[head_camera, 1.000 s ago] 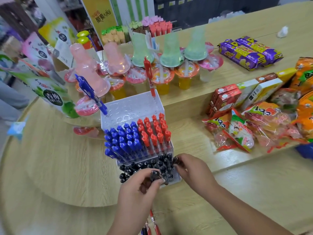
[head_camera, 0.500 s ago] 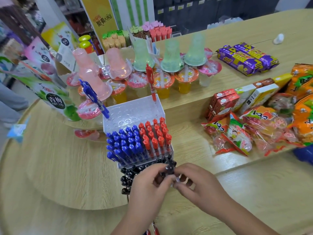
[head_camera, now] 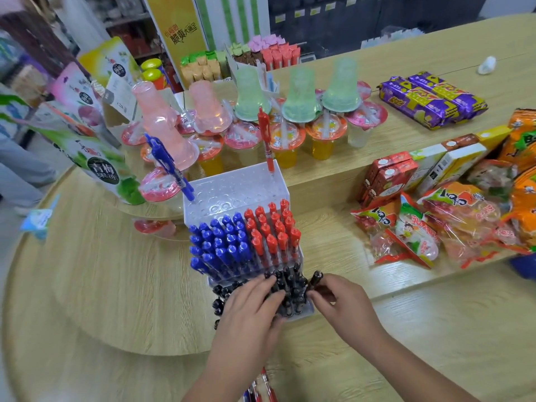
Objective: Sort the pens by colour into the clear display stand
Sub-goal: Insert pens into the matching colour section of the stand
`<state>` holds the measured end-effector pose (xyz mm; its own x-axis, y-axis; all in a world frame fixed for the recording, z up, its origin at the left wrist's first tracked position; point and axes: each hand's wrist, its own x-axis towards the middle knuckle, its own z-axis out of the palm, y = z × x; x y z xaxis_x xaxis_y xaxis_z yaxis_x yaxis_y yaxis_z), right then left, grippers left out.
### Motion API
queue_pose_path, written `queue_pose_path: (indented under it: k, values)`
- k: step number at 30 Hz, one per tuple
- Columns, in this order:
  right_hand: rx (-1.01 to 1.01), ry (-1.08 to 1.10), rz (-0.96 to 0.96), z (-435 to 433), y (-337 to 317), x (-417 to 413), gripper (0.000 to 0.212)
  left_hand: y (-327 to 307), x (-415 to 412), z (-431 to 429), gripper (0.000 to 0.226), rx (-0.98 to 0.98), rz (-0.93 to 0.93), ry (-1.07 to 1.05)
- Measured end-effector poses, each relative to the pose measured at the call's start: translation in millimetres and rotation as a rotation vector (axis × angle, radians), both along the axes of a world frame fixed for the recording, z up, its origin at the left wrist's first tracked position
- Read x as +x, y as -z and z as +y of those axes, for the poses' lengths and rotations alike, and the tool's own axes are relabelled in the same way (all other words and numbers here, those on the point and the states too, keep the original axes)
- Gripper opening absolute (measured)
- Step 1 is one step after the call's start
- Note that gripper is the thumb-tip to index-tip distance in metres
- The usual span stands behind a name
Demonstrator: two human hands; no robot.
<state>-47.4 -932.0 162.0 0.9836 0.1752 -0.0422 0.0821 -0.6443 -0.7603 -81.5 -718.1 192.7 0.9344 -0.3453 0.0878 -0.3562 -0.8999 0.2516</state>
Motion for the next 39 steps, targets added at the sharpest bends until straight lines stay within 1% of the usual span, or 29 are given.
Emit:
queue_pose_path:
  k: [5,8,13,17,19,22,25,28,29,31,33,35,37,38,39]
  values:
    - [-0.138,-0.074,0.026,6.0,13.9,3.3,0.003,1.9,0.3,3.9,0.039,0.058,-0.053,0.04]
    - [-0.298,-0.104,-0.04,10.8,22.6,1.1,0.011,2.9,0.4,3.7,0.035,0.077,-0.071,0.049]
    - [-0.458,-0.073,-0.126,15.9,25.5,-0.5,0.021,4.6,-0.1,4.0,0.043,0.092,-0.05,0.066]
    - [-0.486,-0.019,-0.1,20.0,24.9,0.0,0.014,4.6,0.1,4.2,0.051,0.103,-0.043,0.069]
    - [-0.485,-0.012,-0.065,22.6,25.7,-2.2,0.016,5.1,-0.6,3.4,0.05,0.101,-0.051,0.07]
    - [-0.485,-0.022,-0.069,21.8,28.7,-4.9,0.019,5.7,-1.2,4.1,0.05,0.107,-0.061,0.068]
    - [-0.485,-0.024,-0.063,23.6,26.9,-2.1,0.019,5.3,-2.3,3.8,0.056,0.117,-0.065,0.083]
    - [-0.506,-0.027,-0.071,24.3,25.5,-1.3,0.018,-0.5,-5.2,7.4,0.061,0.022,-0.067,0.074]
    - [-0.507,-0.025,-0.071,22.8,25.2,-2.1,0.018,-4.2,-7.1,12.4,0.057,-0.038,-0.085,0.051]
    - [-0.463,0.008,-0.009,20.0,23.0,-8.1,0.016,-8.4,-14.0,29.9,0.046,-0.175,-0.158,-0.034]
    - [-0.37,0.116,0.035,19.1,24.3,-22.5,0.018,-6.5,-28.9,54.5,0.039,-0.317,-0.235,-0.224]
    - [-0.29,0.216,0.06,22.3,33.6,-46.2,0.018,4.7,-52.0,79.3,0.035,-0.414,-0.261,-0.475]
    - [-0.291,0.171,0.137,31.1,54.2,-74.8,0.014,29.5,-80.4,95.1,0.029,-0.455,-0.194,-0.718]
    - [-0.3,0.112,0.193,38.3,67.0,-89.4,0.012,47.3,-95.1,99.1,0.025,-0.441,-0.115,-0.801]
    - [-0.312,0.039,0.252,47.1,80.4,-102.6,0.011,66.3,-108.7,100.4,0.022,-0.415,-0.011,-0.842]
